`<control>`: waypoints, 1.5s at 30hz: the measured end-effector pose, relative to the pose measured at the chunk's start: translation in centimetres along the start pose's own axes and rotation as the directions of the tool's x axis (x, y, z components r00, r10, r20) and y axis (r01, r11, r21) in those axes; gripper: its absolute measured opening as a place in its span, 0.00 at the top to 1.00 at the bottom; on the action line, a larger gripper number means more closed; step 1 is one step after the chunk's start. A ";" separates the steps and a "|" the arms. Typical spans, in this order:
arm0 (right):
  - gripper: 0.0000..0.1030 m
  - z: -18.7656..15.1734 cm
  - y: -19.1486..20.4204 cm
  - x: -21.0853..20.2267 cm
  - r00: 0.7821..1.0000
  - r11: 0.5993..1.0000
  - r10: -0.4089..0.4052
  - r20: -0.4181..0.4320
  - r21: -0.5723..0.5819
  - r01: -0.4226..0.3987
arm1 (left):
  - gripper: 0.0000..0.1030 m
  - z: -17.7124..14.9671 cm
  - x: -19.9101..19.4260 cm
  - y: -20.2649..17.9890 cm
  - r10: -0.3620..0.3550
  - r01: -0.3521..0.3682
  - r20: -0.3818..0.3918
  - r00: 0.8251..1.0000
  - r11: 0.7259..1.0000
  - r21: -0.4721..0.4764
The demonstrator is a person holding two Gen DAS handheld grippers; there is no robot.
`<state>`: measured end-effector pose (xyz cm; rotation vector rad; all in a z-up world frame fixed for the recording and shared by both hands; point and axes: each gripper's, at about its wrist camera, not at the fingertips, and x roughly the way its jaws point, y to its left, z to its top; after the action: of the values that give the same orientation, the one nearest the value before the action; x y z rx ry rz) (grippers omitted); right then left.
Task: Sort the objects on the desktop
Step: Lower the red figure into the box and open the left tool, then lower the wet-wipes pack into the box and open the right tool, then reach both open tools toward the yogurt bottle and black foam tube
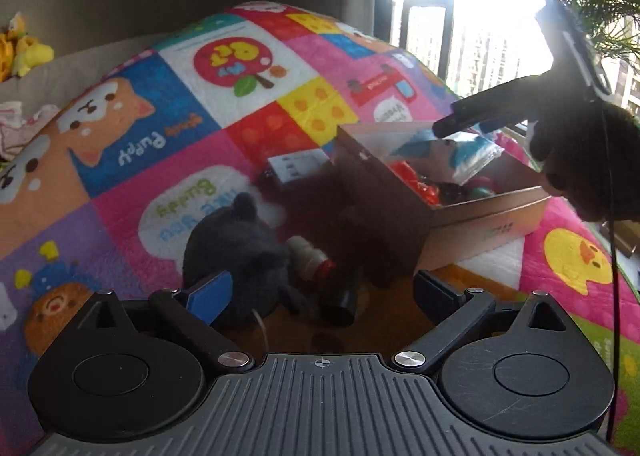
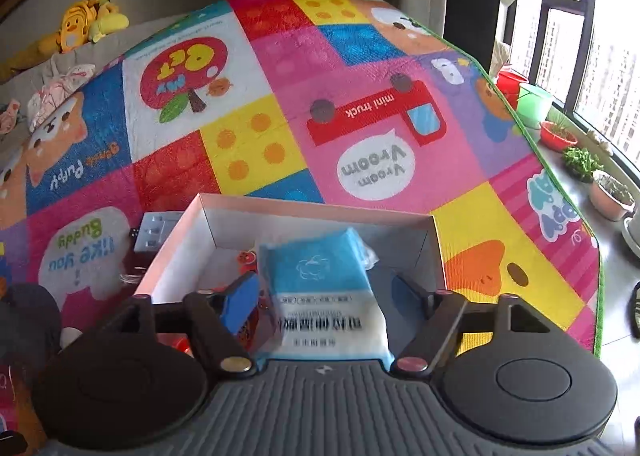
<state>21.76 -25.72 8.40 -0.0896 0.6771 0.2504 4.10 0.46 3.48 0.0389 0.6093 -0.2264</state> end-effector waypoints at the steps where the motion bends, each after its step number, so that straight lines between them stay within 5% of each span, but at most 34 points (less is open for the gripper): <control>1: 0.20 -0.1 0.4 -0.8 1.000 1.000 -0.009 0.017 -0.009 0.009 | 0.02 -0.4 0.0 0.6 0.012 -0.012 -0.010 1.000 1.000 -0.012; 4: 0.20 -0.5 3.1 -3.9 0.995 0.996 -0.001 0.095 -0.088 0.009 | 0.02 -1.3 0.2 2.1 0.044 -0.046 -0.034 0.998 0.997 -0.055; 8: 0.23 -2.6 8.9 -6.9 0.983 0.966 0.112 0.145 -0.250 -0.073 | 0.02 -1.6 0.1 4.4 0.150 -0.153 -0.035 0.988 0.982 -0.107; 11: 0.46 -4.5 12.8 -7.2 0.971 0.929 0.225 0.080 -0.317 -0.190 | 0.02 -1.3 -0.8 5.9 0.177 -0.178 -0.023 0.984 0.972 -0.152; 13: 0.47 -6.0 15.0 -6.7 0.959 0.902 0.284 0.021 -0.344 -0.260 | 0.02 -1.2 -1.6 6.6 0.201 -0.200 -0.009 0.980 0.966 -0.163; 18: 0.47 -9.0 18.1 -4.0 0.967 0.907 0.246 -0.072 -0.334 -0.256 | 0.02 -1.4 -2.5 7.5 0.216 -0.214 -0.010 0.976 0.958 -0.192; 23: 0.42 -9.9 18.4 -2.1 0.988 0.946 0.150 -0.049 -0.283 -0.158 | 0.02 -1.6 -2.3 6.7 0.188 -0.188 -0.015 0.982 0.965 -0.183; 24: 0.45 -9.9 18.0 -1.9 0.984 0.950 0.162 -0.073 -0.257 -0.175 | 0.02 -1.6 -2.2 6.6 0.182 -0.182 -0.015 0.983 0.967 -0.179; 26: 0.69 -10.2 17.2 -2.2 0.974 0.947 0.196 -0.110 -0.237 -0.217 | 0.02 -1.6 -2.2 6.2 0.173 -0.173 -0.015 0.985 0.970 -0.173; 31: 0.78 -12.1 14.6 -4.9 0.974 0.938 0.190 -0.123 -0.269 -0.217 | 0.02 -1.4 -2.1 4.8 0.124 -0.124 -0.011 0.992 0.982 -0.141; 36: 0.79 -13.7 9.8 -7.1 0.992 0.966 0.076 -0.104 -0.240 -0.099 | 0.02 -0.9 -1.5 1.8 -0.024 0.025 0.006 1.000 0.998 -0.060; 39: 0.79 -14.4 6.4 -7.7 0.997 0.985 -0.003 -0.079 -0.172 -0.011 | 0.02 -0.6 -0.4 0.1 -0.161 0.161 0.008 0.987 0.987 -0.020; 43: 0.46 -15.2 2.7 -8.2 0.997 1.000 0.003 -0.074 0.004 -0.003 | 0.02 -0.1 2.5 -0.7 -0.184 0.184 -0.040 0.982 0.983 -0.008; 45: 0.40 -15.9 2.1 -8.5 0.998 0.999 0.013 -0.061 0.040 -0.011 | 0.02 0.5 4.2 0.0 -0.166 0.166 -0.058 0.984 0.986 -0.019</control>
<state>5.21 -28.00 1.42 -0.0555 0.7439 0.2464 7.68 -0.38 1.47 -0.0188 0.6739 -0.3838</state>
